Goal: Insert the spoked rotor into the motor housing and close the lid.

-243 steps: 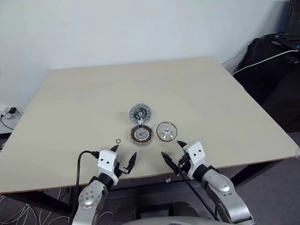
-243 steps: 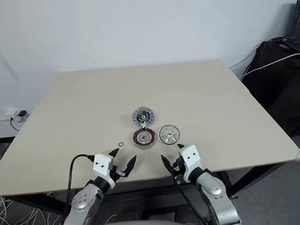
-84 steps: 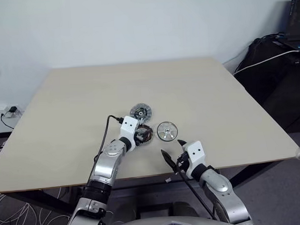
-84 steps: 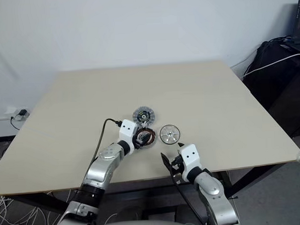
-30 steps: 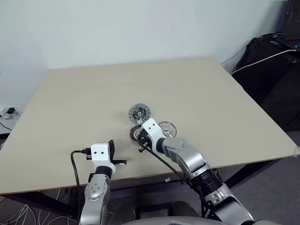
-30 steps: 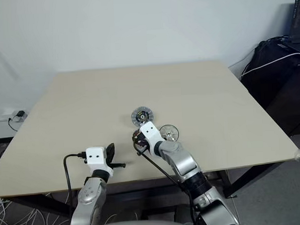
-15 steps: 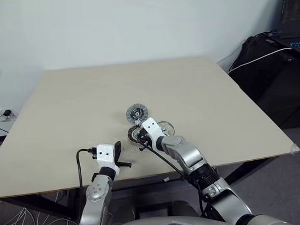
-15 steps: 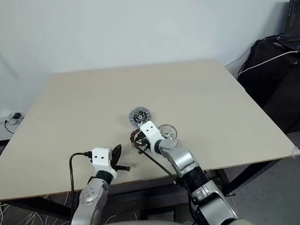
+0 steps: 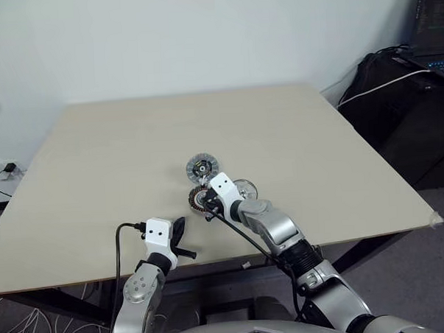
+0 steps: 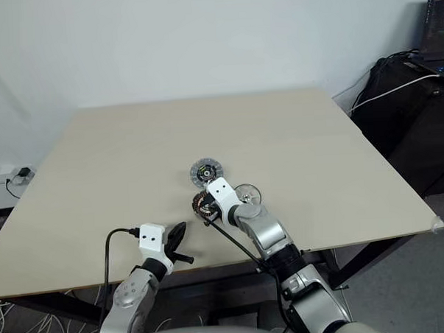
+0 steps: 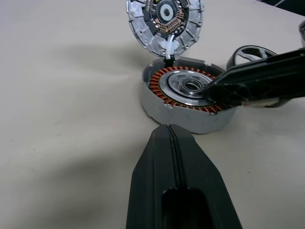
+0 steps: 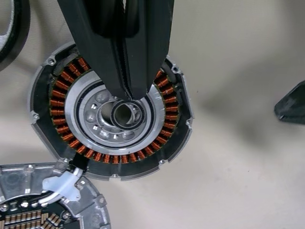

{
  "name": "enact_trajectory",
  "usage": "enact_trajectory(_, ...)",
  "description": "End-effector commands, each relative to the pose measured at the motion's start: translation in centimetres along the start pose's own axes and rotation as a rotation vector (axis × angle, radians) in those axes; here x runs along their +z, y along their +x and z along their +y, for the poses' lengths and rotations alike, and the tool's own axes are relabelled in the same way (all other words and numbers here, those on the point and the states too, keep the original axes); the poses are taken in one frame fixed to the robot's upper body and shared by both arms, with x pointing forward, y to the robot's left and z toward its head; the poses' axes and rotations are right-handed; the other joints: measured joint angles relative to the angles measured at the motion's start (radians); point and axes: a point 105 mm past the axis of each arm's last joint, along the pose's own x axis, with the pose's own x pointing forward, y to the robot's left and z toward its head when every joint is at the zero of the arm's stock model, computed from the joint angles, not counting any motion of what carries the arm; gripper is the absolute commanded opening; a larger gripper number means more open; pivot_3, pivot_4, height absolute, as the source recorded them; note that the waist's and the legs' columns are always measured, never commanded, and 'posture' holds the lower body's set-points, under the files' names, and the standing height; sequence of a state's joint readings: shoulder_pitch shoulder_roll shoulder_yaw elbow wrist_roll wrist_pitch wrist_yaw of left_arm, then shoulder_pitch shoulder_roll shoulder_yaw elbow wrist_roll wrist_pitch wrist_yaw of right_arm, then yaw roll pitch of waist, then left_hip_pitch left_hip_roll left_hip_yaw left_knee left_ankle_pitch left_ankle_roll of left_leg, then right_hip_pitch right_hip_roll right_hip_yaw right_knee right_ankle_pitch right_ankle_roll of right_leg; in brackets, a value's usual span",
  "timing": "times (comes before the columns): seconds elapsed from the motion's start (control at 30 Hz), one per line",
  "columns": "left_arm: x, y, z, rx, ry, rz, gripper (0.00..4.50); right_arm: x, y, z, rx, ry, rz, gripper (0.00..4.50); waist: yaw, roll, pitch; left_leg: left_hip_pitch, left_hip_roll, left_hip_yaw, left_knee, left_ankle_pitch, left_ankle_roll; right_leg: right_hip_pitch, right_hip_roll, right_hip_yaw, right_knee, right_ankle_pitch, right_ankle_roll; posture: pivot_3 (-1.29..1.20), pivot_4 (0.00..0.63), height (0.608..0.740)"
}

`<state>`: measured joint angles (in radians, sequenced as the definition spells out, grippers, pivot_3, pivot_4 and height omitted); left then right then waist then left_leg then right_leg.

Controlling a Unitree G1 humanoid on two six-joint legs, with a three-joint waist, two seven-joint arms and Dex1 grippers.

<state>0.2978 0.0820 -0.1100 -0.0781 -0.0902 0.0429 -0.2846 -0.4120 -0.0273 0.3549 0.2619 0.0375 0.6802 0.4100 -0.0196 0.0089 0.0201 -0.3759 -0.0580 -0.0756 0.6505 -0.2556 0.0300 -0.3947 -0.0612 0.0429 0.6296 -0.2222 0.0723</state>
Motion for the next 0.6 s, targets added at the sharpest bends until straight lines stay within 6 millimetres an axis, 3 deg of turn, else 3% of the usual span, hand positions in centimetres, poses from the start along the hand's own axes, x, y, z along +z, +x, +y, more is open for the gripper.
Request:
enact_trajectory(0.03, 1.4, 0.2, -0.4, -0.020, 0.008, -0.046, 0.00, 2.2, -0.2, 0.5, 0.034, -0.011, -0.078, 0.04, -0.001, 0.000, 0.000, 0.000, 0.000, 0.000, 0.000, 0.000, 0.000, 0.000, 0.000, 0.000, 0.000, 0.000, 0.000, 0.00, 0.000, 0.740)
enact_trajectory(0.37, 1.0, 0.2, -0.5, -0.034, 0.001, -0.030, 0.00, 3.1, 0.1, 2.4, 0.122, -0.003, -0.100, 0.04, -0.003, 0.000, 0.000, 0.000, 0.000, 0.000, 0.000, 0.000, 0.000, 0.000, 0.000, 0.000, 0.000, 0.000, 0.000, 0.00, 0.000, 0.740)
enact_trajectory(0.6, 1.0, 0.2, -0.8, -0.040, -0.001, -0.029, 0.00, 3.3, 0.8, 1.4, 0.063, 0.007, -0.097, 0.04, -0.004, 0.001, 0.000, 0.000, 0.000, 0.000, 0.000, 0.000, -0.001, -0.001, 0.000, 0.000, 0.001, 0.000, 0.000, 0.00, 0.000, 0.740)
